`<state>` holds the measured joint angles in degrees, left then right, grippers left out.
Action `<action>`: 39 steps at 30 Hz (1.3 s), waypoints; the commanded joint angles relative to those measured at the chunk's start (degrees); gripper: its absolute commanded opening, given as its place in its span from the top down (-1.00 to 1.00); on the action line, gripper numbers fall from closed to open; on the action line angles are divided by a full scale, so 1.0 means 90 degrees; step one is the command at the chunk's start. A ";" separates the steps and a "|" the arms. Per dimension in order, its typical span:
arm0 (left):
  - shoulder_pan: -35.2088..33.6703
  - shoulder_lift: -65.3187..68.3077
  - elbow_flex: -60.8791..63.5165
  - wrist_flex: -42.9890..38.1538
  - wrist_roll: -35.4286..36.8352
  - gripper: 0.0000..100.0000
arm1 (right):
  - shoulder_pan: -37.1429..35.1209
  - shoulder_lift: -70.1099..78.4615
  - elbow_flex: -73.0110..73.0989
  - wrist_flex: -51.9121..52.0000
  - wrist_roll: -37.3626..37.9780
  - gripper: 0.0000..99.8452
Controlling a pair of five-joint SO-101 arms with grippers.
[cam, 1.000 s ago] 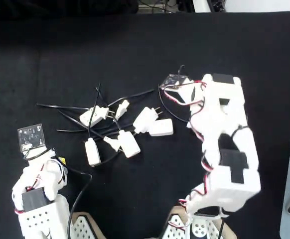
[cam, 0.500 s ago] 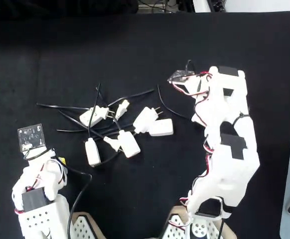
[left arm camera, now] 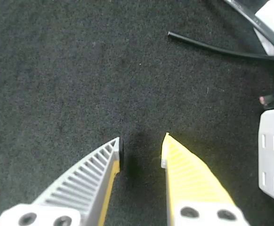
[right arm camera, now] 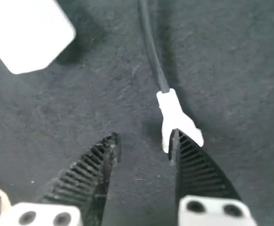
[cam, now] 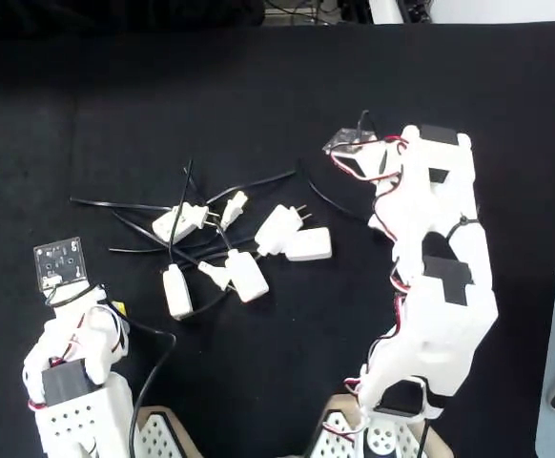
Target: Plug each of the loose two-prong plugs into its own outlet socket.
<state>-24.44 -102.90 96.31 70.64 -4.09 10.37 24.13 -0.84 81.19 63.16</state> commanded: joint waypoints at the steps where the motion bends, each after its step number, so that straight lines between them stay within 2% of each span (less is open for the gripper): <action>1: -0.0073 -0.0010 0.0103 -0.0098 0.0049 0.70 | 0.0147 -0.0054 -0.0327 -0.0254 0.0068 0.63; 11: -0.0073 -0.0010 0.0103 -0.0098 0.0049 0.70 | 0.0156 -0.0943 -0.0278 -0.0244 0.0049 0.63; 20: -0.0073 -0.0010 0.0103 -0.0098 0.0049 0.70 | 0.0088 -0.0034 -0.0327 -0.0293 0.0049 0.63; 39: -0.0073 -0.0010 0.0103 -0.0098 0.0049 0.70 | 0.0059 0.0630 -0.0327 -0.0244 0.0059 0.65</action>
<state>-24.44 -102.90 96.31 70.64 -4.09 10.90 29.49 -2.07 79.16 63.16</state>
